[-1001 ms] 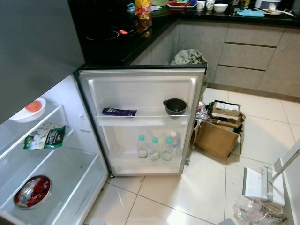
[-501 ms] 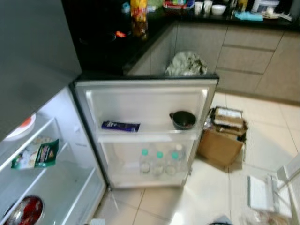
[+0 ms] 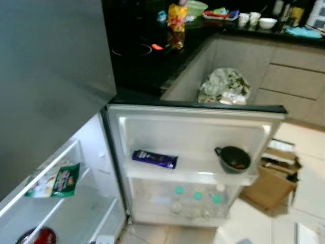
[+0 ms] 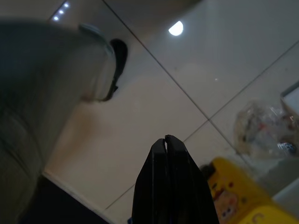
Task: Restocking fridge
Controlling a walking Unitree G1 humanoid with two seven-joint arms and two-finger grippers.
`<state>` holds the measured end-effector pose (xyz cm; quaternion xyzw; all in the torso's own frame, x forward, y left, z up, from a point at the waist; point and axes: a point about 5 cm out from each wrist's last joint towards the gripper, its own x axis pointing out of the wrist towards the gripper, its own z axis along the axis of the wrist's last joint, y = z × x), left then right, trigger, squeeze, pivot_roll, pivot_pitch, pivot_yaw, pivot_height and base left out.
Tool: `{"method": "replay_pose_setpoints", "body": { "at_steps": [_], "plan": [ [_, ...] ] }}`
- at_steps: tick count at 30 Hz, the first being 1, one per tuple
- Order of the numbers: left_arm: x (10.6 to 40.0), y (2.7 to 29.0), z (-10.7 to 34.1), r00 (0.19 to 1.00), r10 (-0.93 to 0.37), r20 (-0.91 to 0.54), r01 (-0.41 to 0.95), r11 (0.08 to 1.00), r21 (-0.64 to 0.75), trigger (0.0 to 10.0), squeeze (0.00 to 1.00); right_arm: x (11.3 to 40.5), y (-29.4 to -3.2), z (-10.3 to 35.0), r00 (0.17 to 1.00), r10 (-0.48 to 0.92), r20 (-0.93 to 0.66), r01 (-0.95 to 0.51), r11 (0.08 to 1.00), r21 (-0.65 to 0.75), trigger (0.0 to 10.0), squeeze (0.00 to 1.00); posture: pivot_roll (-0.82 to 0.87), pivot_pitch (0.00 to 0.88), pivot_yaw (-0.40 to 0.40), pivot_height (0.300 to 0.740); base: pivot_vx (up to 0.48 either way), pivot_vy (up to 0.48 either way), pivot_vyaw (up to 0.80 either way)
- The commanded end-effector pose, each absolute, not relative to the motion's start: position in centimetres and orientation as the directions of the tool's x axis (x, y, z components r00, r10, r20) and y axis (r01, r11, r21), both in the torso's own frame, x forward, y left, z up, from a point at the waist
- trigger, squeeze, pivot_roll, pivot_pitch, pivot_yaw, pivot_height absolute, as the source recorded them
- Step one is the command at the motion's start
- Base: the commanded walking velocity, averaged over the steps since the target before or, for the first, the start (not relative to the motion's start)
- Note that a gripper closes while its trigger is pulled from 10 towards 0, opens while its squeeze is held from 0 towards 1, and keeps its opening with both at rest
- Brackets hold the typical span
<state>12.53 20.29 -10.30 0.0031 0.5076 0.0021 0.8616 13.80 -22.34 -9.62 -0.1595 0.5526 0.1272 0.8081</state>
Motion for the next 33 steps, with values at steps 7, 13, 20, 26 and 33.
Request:
{"method": "replay_pose_setpoints", "body": {
  "at_steps": [7, 13, 20, 26, 33],
  "plan": [
    [11.9, 20.2, -10.5, 0.468, -0.001, -0.884, -0.003, 1.0, -0.003, 10.0, 0.0, 13.5, -22.5, -9.7, 0.35, 0.026, -0.937, -0.385, 0.915, -0.118, 10.0, 0.0, -0.09, 0.0, 0.004, 0.74, 0.0, -0.468, 0.0],
    [12.0, 20.3, -10.5, 0.475, -0.001, -0.88, -0.014, 1.0, -0.009, 10.0, 0.0, 13.5, -22.5, -9.7, 0.348, 0.029, -0.937, -0.39, 0.914, -0.117, 10.0, 0.0, -0.09, 0.0, 0.003, 0.74, 0.0, -0.296, 0.0],
    [12.2, 20.5, -10.4, 0.485, 0.006, -0.875, -0.019, 1.0, -0.004, 10.0, 0.0, 15.0, -22.7, -9.0, 0.388, 0.054, -0.92, -0.45, 0.882, -0.138, 10.0, 0.0, -0.09, 0.0, 0.003, 0.74, 0.0, 0.0, 0.0],
    [12.2, 20.6, -10.3, 0.487, 0.002, -0.873, -0.015, 1.0, -0.006, 10.0, 0.0, 18.4, -22.2, -7.5, 0.476, 0.11, -0.873, -0.484, 0.861, -0.155, 10.0, 0.0, -0.09, 0.0, 0.003, 0.74, 0.0, 0.0, 0.0],
    [12.2, 20.7, -10.3, 0.487, 0.007, -0.873, -0.023, 1.0, -0.005, 10.0, 0.0, 21.3, -20.9, -6.0, 0.535, 0.204, -0.82, -0.536, 0.832, -0.143, 10.0, 0.0, -0.09, 0.0, 0.002, 0.74, 0.0, -0.41, 0.0]
  ]
}}
